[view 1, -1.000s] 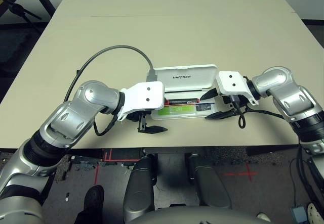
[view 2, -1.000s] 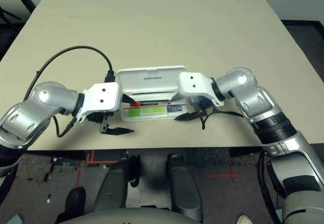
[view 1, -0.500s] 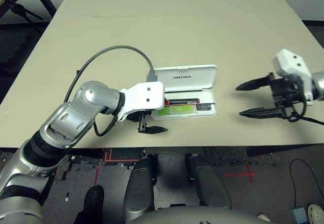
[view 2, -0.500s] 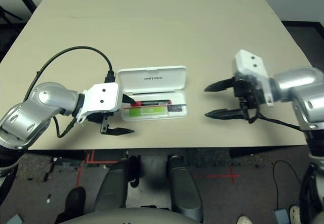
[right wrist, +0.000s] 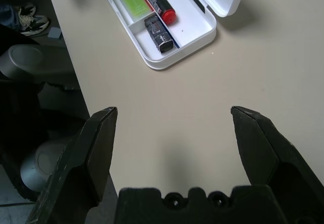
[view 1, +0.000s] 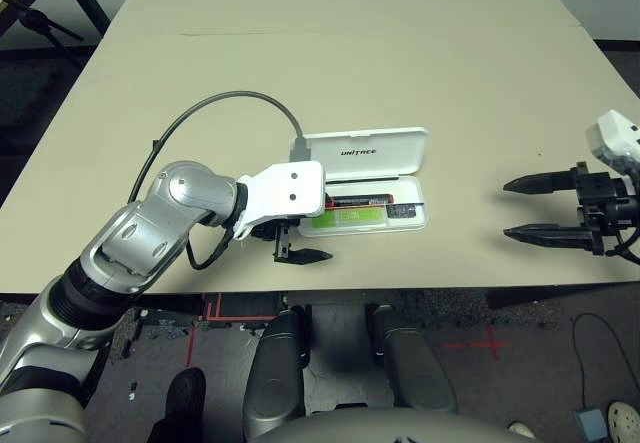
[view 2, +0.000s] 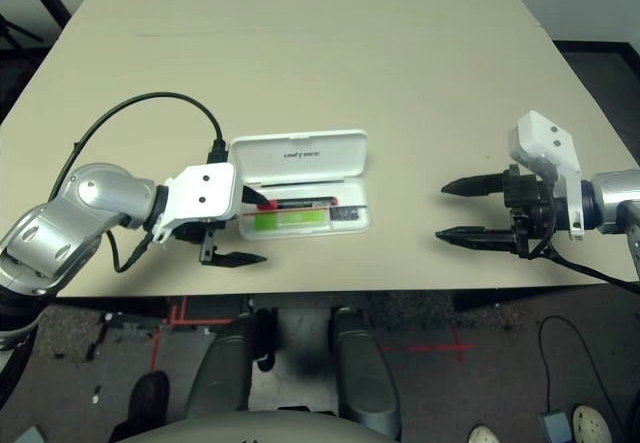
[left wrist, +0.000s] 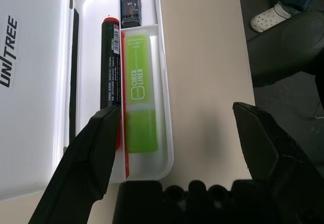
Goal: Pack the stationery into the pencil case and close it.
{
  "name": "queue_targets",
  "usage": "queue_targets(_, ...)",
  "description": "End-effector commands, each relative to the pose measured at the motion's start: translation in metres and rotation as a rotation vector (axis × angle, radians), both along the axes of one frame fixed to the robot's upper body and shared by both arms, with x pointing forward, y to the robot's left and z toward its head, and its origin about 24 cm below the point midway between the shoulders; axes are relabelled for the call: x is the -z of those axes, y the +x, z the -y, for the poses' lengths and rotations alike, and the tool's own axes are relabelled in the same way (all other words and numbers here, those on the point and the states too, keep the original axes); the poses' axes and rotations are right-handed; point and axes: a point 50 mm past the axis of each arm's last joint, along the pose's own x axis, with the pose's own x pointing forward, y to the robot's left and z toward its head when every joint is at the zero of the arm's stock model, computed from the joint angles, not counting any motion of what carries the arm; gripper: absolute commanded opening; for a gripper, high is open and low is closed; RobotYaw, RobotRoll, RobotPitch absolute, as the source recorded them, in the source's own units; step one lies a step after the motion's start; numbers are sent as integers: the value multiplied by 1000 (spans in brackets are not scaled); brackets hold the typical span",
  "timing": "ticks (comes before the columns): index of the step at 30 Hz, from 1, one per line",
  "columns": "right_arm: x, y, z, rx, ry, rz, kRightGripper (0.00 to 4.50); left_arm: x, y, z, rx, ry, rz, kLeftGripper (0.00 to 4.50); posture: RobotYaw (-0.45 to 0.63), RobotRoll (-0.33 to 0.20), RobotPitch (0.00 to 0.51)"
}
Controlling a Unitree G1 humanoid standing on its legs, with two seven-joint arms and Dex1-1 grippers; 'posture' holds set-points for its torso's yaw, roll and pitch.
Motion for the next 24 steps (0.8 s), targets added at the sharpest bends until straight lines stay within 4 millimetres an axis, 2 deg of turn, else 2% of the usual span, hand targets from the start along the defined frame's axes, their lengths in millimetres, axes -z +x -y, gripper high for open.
queue_targets(1, -2, 1, -2, -15, 13, 6, 4500, 4, 5, -16, -83, 29, -35, 3836, 6, 0, 206)
queue_targets(5, -3, 1, -3, -33, 10, 3, 4500, 4, 12, -35, -166, 85, -41, 2302, 6, 0, 206)
queue_targets(11, -5, 1, -6, -51, 4, 3, 4500, -3, 36, -63, -320, 128, 23, 31, -2, 0, 206)
queue_targets(19, -5, 2, -7, -58, -5, 6, 4500, -2, 79, -92, -574, 148, 174, 31, -13, 0, 205)
queue_targets(24, -6, 3, -9, -63, -11, 11, 4500, 2, 90, -100, -649, 186, 209, 31, -18, 0, 202)
